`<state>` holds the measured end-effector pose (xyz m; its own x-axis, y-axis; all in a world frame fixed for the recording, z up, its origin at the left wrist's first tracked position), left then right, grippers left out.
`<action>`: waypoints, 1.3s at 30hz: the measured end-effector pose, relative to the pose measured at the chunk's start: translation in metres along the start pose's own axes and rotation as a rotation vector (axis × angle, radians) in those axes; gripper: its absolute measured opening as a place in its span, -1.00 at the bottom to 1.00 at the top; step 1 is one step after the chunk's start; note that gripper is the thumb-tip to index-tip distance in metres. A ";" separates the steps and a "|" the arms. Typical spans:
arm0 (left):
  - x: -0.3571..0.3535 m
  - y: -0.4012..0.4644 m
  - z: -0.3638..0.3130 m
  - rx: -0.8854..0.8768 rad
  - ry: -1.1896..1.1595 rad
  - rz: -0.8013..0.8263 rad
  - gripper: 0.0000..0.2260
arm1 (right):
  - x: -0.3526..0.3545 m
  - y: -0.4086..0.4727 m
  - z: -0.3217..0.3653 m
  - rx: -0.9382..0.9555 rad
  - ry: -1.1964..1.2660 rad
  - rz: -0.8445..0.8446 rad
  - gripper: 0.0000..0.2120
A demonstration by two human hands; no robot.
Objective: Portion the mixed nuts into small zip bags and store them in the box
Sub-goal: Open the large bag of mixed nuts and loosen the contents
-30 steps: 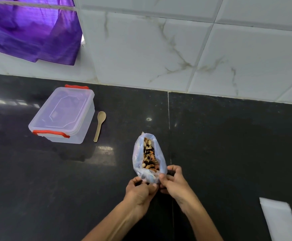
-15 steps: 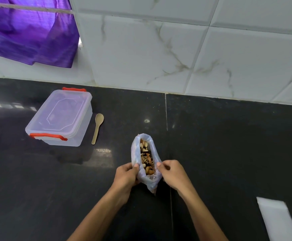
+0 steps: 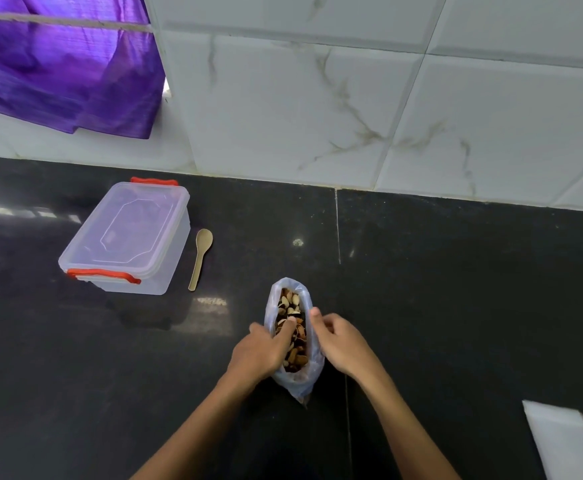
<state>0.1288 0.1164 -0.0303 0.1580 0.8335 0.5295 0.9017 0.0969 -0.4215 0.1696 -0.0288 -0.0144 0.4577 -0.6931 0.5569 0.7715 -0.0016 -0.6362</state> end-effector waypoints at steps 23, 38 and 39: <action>0.056 0.031 -0.042 -0.439 0.308 -0.335 -0.84 | 0.026 0.018 0.042 0.232 -0.244 -0.350 -0.84; 0.032 -0.012 0.000 -0.181 -0.161 -0.198 -0.85 | 0.024 -0.013 -0.017 -0.013 0.030 -0.097 -0.88; 0.030 -0.013 -0.001 -0.199 -0.150 -0.192 -0.86 | 0.024 -0.013 -0.019 -0.017 0.022 -0.104 -0.87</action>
<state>0.1218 0.1396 -0.0083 -0.0711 0.8827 0.4645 0.9727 0.1644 -0.1636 0.1625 -0.0590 -0.0031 0.3656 -0.7039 0.6090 0.8066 -0.0870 -0.5847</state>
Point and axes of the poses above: each hand's wrist, its own y-axis towards the middle knuckle, its own x-axis out of the back of the hand, z = x × y, the point moved 9 cm from there along y, towards the middle knuckle, and after that the axes turned 15 degrees about -x, right-handed, at the moved point
